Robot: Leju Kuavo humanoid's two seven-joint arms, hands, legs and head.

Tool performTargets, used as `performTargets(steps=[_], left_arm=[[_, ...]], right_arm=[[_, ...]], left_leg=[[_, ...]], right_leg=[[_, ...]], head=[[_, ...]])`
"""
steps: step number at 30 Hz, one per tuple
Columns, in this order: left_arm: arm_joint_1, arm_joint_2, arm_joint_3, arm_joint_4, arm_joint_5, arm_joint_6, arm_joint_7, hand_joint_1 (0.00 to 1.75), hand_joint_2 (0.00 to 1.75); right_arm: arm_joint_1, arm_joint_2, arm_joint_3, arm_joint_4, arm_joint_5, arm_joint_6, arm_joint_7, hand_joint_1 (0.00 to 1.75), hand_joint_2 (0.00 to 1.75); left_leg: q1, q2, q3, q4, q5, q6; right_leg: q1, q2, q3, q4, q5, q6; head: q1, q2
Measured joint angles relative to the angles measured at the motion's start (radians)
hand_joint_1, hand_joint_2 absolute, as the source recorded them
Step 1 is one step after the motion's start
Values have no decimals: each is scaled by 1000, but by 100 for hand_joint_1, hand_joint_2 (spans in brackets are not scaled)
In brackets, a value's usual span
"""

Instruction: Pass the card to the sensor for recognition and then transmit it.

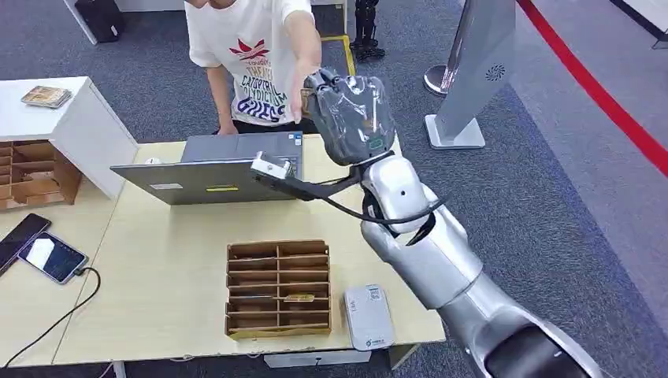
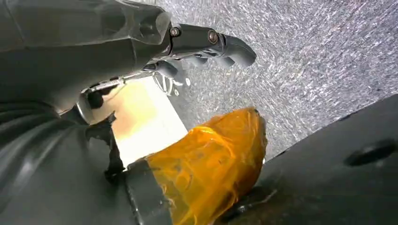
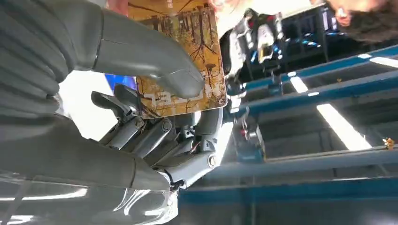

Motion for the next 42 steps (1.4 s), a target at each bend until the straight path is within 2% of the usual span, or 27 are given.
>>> performTargets(steps=[4, 5, 6, 12, 15, 18, 19, 24, 28, 29, 33, 42], left_arm=[[-5, 0, -11, 0, -7, -6, 4, 0, 0], [-5, 0, -13, 0, -7, -6, 6, 0, 0], [-5, 0, -14, 0, -7, -7, 6, 0, 0], [-4, 0, -14, 0, -3, -9, 6, 0, 0], [-1, 0, -14, 0, 14, 0, 3, 0, 0], [3, -2, -14, 0, 34, 12, -3, 0, 0], [5, -3, -14, 0, 43, 18, -4, 0, 0], [12, -8, -7, 0, 77, 35, -5, 0, 0], [20, -12, 17, 0, 115, 50, -13, 0, 0], [23, -13, 22, 0, 125, 56, -15, 0, 0], [34, -20, 48, 0, 159, 76, -29, 0, 0], [49, -29, 88, 0, 203, 102, -48, 0, 0]], right_arm=[[-36, 11, 11, 107, 45, -12, 12, 175, 175], [-39, 13, 11, 128, 47, -12, 17, 14, 175], [-40, 15, 11, 149, 50, -13, 24, 0, 175], [-41, 28, 5, 229, 43, -6, 52, 0, 175], [-10, 50, -21, 229, -62, -7, 20, 0, 175], [61, 74, -43, 174, -217, -7, -26, 0, 175], [89, 83, -45, 140, -278, -5, -42, 0, 0], [208, 97, -33, -15, -494, 16, -107, 0, 0], [321, 95, -14, -170, -733, 31, -175, 0, 0], [350, 94, -11, -208, -792, 33, -196, 0, 175], [471, 61, -8, -346, -972, 51, -258, 0, 175], [692, -32, -8, -517, -1014, 42, -312, 0, 175]], left_leg=[[0, 0, 0, 0, 0, 0], [0, 0, 0, 0, 0, 0], [0, 0, 0, 0, 0, 0], [0, 0, -1, 0, 0, 1], [0, 0, -1, 0, 0, 1], [0, 0, -1, 0, 0, 1], [0, 0, -1, 0, 0, 1], [0, 0, -2, 0, 0, 1], [0, 0, -2, 0, 0, 1], [0, 0, -2, 0, 0, 1], [0, 0, -3, 0, -1, 1], [0, 0, -3, 0, -2, 2]], right_leg=[[0, 0, 0, 0, 0, 0], [0, 0, 0, 0, 1, 0], [0, 0, 0, 0, 1, 0], [0, 0, -1, 0, 1, 0], [0, 0, -2, 0, 1, 0], [0, 0, -2, 0, 1, 0], [0, 0, -2, 0, 1, 0], [0, 0, -2, -1, 0, 0], [0, 0, -2, -1, 0, 0], [0, 0, -3, -1, 0, 0], [0, 0, -3, -2, 0, 1], [0, 0, -3, -2, 0, 1]], head=[[0, 0], [0, 0], [0, 0], [0, 0], [0, 0], [0, 0], [0, 0], [0, 0], [0, 0], [0, 0], [0, 0], [0, 0]])
